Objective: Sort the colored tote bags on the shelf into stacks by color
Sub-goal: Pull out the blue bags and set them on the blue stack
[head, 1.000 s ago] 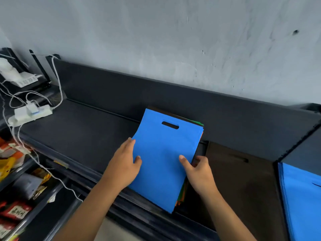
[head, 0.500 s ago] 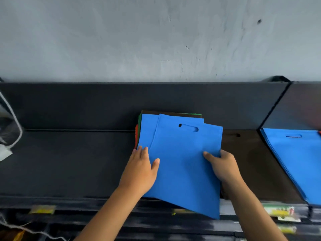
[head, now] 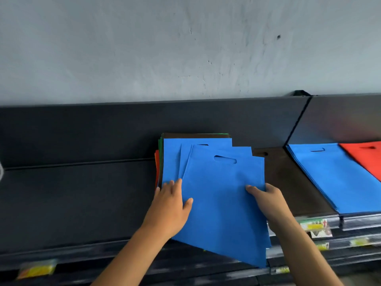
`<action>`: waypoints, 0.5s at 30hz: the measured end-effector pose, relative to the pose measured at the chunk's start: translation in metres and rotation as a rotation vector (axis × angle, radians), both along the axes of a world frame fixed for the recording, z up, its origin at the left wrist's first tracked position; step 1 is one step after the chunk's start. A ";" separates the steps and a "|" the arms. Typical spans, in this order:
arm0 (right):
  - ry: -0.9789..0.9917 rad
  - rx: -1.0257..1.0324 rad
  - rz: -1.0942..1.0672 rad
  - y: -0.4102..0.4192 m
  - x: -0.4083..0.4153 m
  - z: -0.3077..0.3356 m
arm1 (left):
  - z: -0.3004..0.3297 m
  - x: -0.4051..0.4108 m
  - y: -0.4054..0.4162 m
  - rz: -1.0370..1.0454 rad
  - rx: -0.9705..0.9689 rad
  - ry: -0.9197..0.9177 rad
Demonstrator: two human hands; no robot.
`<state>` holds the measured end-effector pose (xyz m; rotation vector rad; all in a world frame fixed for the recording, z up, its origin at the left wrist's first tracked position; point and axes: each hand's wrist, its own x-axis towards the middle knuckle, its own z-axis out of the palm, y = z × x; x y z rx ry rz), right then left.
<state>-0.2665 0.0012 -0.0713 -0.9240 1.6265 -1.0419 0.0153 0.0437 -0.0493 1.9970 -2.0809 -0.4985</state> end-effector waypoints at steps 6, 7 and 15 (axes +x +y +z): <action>0.075 -0.027 -0.037 0.006 0.005 -0.003 | 0.003 -0.006 0.002 0.001 0.090 0.178; 0.077 -0.038 -0.056 0.006 0.002 -0.002 | 0.002 -0.003 0.000 0.018 0.084 0.176; -0.102 0.022 0.051 0.008 0.001 0.006 | 0.006 -0.009 -0.002 0.006 0.079 0.032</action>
